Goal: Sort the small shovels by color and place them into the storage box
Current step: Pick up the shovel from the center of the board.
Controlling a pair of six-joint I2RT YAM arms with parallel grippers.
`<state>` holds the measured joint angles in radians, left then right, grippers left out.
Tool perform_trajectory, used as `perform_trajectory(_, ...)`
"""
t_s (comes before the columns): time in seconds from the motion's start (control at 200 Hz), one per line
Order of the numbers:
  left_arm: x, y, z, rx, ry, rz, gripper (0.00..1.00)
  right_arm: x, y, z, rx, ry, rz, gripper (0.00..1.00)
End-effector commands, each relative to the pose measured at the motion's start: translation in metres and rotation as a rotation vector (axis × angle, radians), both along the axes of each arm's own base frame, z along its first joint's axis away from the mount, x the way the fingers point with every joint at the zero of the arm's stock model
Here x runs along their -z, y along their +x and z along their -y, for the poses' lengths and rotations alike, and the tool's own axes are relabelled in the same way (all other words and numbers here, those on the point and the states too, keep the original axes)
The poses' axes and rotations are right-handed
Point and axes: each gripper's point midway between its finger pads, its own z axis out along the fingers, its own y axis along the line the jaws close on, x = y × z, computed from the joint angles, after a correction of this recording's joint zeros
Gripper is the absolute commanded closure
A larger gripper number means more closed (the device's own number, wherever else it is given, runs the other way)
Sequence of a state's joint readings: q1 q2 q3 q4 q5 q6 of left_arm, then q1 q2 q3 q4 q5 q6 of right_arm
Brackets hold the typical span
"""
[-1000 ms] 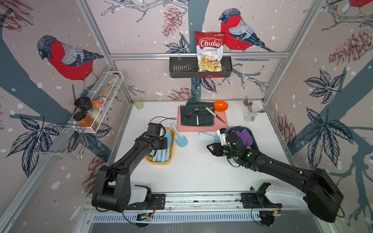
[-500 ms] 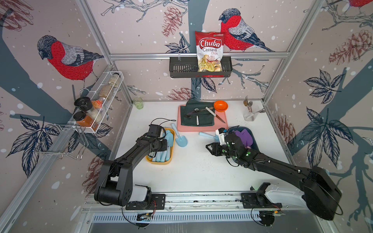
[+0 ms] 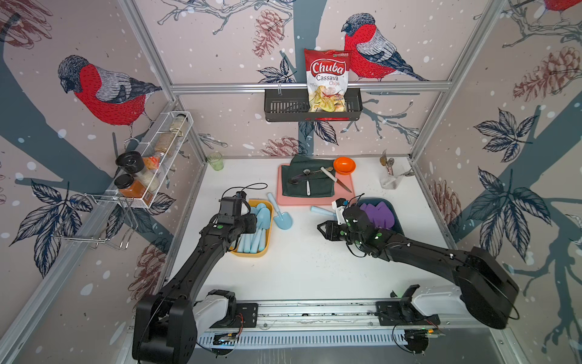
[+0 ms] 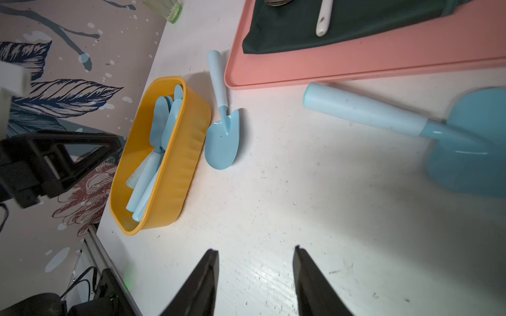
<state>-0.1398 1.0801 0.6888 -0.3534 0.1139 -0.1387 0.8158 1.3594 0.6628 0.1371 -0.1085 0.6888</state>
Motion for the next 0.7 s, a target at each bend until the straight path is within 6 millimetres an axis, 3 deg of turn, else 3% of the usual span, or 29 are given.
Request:
perform_trajectory(0.0,-0.024,0.006,0.007,0.094,-0.008,0.126,0.51,-0.010,0.014,-0.017,0.042,0.084,0.015,0.52)
perform_trajectory(0.225,-0.051,-0.018,0.030,0.318,-0.064,0.276,0.44,0.000,0.033,-0.067,-0.048,0.090,0.046,0.52)
perform_trajectory(0.48,-0.058,-0.025,0.021,0.305,-0.028,0.340,0.43,0.039,0.055,-0.119,-0.156,0.018,0.017,0.52)
perform_trajectory(0.695,-0.059,-0.025,0.020,0.303,-0.031,0.347,0.42,0.068,0.061,-0.140,-0.190,-0.026,-0.020,0.53)
